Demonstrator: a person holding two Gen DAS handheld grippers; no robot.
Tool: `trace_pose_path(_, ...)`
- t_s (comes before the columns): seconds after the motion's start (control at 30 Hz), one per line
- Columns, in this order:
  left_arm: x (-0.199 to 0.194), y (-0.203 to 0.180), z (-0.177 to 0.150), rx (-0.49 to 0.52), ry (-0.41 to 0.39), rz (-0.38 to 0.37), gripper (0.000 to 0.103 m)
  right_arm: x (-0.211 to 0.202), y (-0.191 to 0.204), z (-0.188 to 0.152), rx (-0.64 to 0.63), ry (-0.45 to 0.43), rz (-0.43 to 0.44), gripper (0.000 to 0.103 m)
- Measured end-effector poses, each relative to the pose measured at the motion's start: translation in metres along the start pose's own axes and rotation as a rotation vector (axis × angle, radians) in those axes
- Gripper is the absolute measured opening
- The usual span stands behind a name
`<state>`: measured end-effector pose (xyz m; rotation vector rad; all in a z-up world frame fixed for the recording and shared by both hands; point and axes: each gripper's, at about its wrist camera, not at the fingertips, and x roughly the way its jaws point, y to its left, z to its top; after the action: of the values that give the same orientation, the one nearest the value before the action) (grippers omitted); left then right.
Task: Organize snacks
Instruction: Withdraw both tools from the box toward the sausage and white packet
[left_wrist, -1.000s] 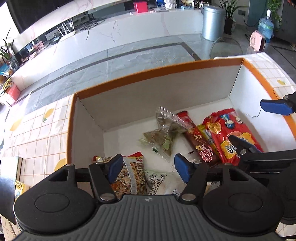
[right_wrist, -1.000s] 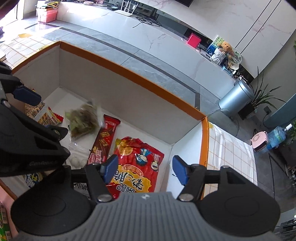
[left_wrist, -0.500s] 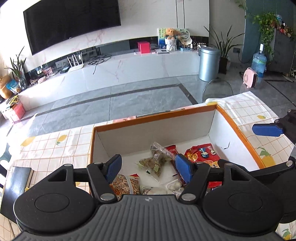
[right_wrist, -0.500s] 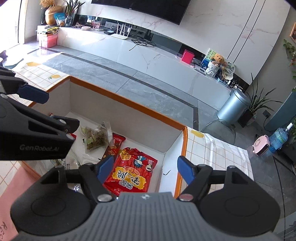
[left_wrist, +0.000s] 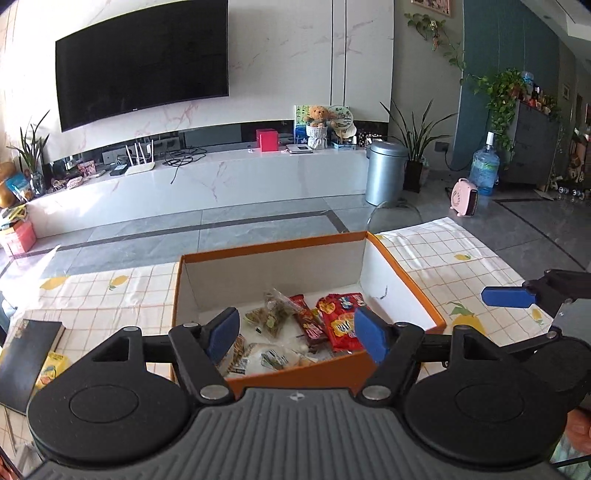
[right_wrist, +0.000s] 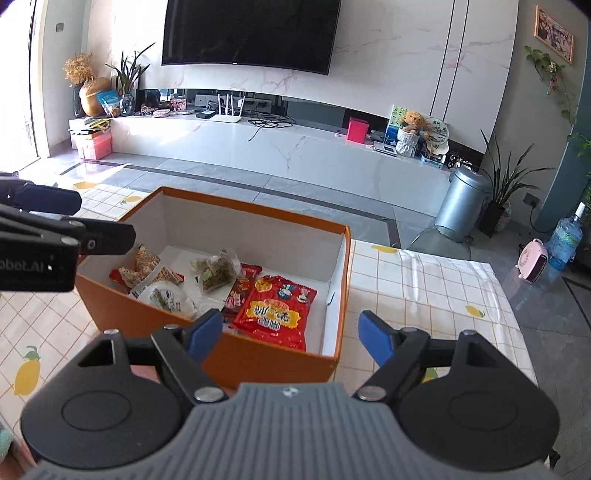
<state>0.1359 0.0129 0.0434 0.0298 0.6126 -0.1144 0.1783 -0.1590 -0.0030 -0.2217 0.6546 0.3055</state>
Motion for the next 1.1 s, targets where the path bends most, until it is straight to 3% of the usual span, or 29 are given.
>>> trace_pose_path(0.3,-0.016,-0.001,-0.047,-0.091,0.067,-0.030,0.084,-0.027,0.013,-0.074,0.016,0.069,0.044,0.079)
trace_pose_path(0.57,-0.011,-0.005,-0.096,-0.105,0.168,-0.009,0.084,-0.029,0.013,-0.126,0.148,0.124,0.024,0.079)
trace_pose_path(0.83,0.002,0.001,-0.128,-0.118,0.199,0.019,0.084,-0.020,0.007,-0.138,0.306,0.125,0.018,0.079)
trace_pose_path(1.1,0.016,0.009,-0.142,-0.136,0.232,0.030,0.082,-0.001,0.004,-0.141,0.343,0.184,0.004,0.079)
